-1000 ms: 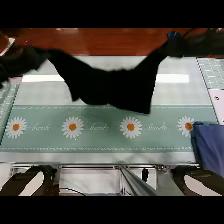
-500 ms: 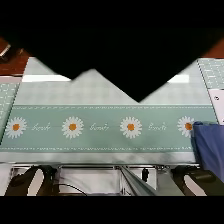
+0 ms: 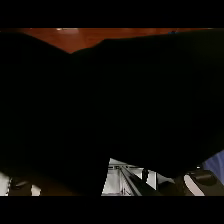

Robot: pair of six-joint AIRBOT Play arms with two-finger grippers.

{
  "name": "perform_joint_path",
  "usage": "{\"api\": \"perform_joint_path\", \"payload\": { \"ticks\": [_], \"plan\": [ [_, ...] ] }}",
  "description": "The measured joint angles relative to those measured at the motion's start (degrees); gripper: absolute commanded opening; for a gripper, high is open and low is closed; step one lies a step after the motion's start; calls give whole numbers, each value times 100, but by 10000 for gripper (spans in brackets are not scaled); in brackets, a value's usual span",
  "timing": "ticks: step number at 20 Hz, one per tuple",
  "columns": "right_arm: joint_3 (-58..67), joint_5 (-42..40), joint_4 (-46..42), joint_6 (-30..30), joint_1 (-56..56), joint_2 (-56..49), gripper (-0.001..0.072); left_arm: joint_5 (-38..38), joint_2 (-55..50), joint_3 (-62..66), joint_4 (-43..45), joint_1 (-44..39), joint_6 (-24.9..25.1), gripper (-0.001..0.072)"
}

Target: Fold the shirts.

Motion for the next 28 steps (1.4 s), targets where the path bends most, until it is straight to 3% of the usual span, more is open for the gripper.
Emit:
{"api": "perform_joint_path", "payload": {
  "ticks": [6, 10, 13, 18, 22, 23, 24, 25, 28],
  "plan": [
    [-2326, 448, -111, 411, 0, 533, 22, -428, 11, -1851, -667, -186, -315, 23],
    [-4328, -380, -363, 778, -44, 590, 22, -59, -413, -3195, -1178, -693, -249, 23],
    [-5071, -1198, -422, 916, -452, 20, 22, 586, -1172, -3659, -1340, -1200, -232, 23],
    [-5230, -2363, 940, 260, -1722, -1624, 23, 1801, -2990, -3567, -1449, -1941, -214, 23],
    [-4898, -2726, 2332, -452, -2238, -2951, 24, 2208, -4347, -2837, -1506, -2138, -214, 32],
    [-4811, -2828, 2660, -557, -2291, -3250, 100, 2271, -4612, -2636, -1519, -2179, -214, 137],
    [-4736, -2924, 2983, -625, -2330, -3515, 338, 2299, -4813, -2479, -1519, -2218, -214, 419],
    [-4675, -3034, 3283, -684, -2358, -3727, 414, 2302, -4992, -2334, -1519, -2260, -214, 507],
    [-4446, -3152, 3969, -780, -2457, -4131, 413, 1803, -5265, -1956, -1388, -2238, -118, 507]
  ]
}}
